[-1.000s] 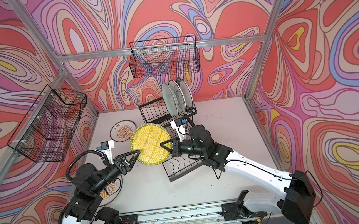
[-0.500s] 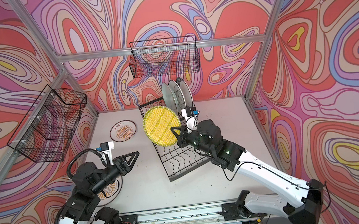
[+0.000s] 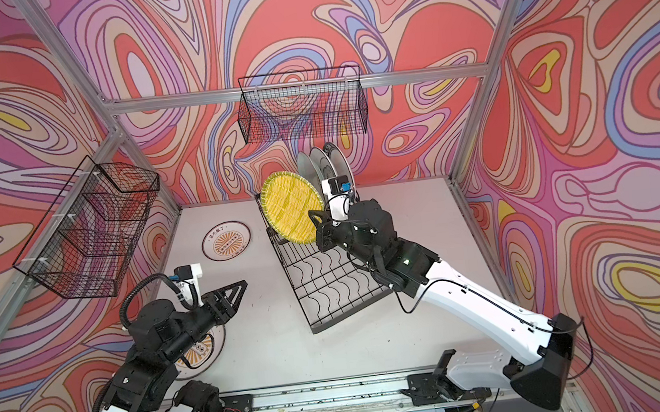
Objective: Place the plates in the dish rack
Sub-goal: 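Carry the bamboo plate into the rack with the right gripper while the left draws back, then lower the bamboo plate into the slot beside the flower plate with the right gripper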
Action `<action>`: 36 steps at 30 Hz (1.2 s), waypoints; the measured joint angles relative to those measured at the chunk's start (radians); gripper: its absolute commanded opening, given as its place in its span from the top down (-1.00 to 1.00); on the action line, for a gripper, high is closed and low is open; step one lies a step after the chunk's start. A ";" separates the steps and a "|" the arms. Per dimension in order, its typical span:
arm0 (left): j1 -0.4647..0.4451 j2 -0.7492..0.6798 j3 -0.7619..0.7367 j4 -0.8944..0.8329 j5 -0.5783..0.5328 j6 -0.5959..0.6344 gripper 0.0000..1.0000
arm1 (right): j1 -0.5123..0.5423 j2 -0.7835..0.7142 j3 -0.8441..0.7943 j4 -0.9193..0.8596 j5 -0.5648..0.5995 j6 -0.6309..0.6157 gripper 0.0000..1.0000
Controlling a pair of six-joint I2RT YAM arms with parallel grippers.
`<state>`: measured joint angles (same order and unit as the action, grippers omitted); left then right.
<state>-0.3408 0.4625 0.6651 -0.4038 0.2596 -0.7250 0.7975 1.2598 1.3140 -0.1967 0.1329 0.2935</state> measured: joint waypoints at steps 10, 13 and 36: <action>0.000 0.004 0.031 -0.148 -0.158 0.023 0.05 | 0.000 0.116 0.097 -0.001 0.103 -0.070 1.00; 0.000 0.021 0.037 -0.163 -0.169 0.027 0.05 | 0.003 0.138 0.119 -0.002 0.142 -0.092 1.00; -0.005 0.030 0.037 -0.171 -0.173 0.034 0.05 | 0.051 0.341 0.252 -0.002 0.459 -0.238 1.00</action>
<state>-0.3462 0.4927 0.7021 -0.5751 0.0864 -0.6910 0.8490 1.6012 1.5658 -0.1986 0.5915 0.0551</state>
